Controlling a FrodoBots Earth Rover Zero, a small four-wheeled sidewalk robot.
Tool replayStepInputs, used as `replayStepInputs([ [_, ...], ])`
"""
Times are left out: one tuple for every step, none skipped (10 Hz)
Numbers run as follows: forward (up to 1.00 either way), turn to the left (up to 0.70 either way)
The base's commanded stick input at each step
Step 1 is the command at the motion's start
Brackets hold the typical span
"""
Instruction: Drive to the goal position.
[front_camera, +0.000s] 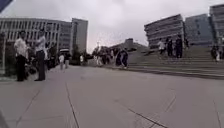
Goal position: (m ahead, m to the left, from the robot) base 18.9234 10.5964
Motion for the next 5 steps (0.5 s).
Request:
replayStepInputs([
  [0.7, 0.14],
  [0.7, 0.14],
  [0.7, 0.14],
  [0.7, 0.14],
  [0.7, 0.14],
])
